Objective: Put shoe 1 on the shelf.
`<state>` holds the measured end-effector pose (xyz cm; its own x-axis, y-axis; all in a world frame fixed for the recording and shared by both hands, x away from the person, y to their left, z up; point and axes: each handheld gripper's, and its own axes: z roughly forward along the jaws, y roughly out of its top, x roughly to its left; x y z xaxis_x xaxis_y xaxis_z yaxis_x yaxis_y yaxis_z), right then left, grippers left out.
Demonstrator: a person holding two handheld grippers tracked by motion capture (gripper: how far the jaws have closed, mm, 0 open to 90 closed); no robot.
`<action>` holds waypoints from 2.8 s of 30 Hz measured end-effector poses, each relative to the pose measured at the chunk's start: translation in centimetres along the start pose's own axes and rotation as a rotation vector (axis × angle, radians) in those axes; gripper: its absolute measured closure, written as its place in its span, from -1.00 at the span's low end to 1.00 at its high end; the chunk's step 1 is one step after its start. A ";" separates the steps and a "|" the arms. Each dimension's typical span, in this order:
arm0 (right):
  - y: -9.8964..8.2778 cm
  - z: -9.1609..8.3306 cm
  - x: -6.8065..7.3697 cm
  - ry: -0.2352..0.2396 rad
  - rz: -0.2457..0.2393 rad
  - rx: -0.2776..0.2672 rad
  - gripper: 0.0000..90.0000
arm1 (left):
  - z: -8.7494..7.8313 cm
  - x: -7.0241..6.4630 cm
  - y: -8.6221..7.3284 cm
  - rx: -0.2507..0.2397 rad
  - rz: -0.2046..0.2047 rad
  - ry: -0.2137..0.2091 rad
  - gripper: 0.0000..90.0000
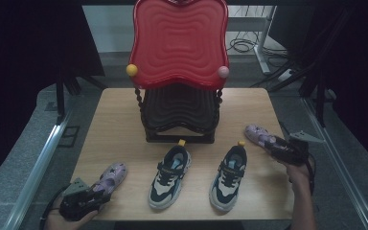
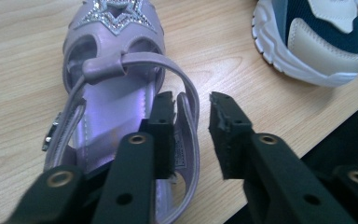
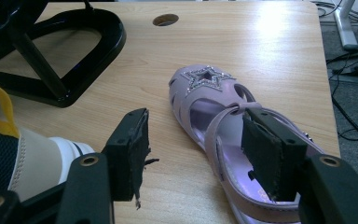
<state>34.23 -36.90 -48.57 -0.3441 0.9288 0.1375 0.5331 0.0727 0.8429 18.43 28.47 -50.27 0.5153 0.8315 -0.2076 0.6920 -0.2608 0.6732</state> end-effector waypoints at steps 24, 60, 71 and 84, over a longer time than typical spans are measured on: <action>-0.7 1.3 -2.0 -0.037 -0.014 0.097 0.28 | 0.0 0.4 -0.3 -0.012 -0.004 -0.008 0.84; 0.1 1.7 -1.9 0.020 -0.039 0.076 0.89 | -1.2 2.3 0.7 -0.133 -0.082 -0.043 0.90; 0.6 0.3 -1.7 0.047 0.007 -0.005 0.89 | -2.0 3.3 1.4 -0.223 -0.146 -0.082 0.91; 0.7 -0.9 -0.5 0.068 0.015 -0.039 0.89 | -2.6 2.7 4.8 -0.302 -0.105 -0.088 0.90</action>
<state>34.12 -37.68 -47.58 -0.3884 0.9029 0.1839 0.5083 0.0435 0.8601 21.84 30.69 -45.75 0.5003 0.7970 -0.3384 0.5694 -0.0084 0.8221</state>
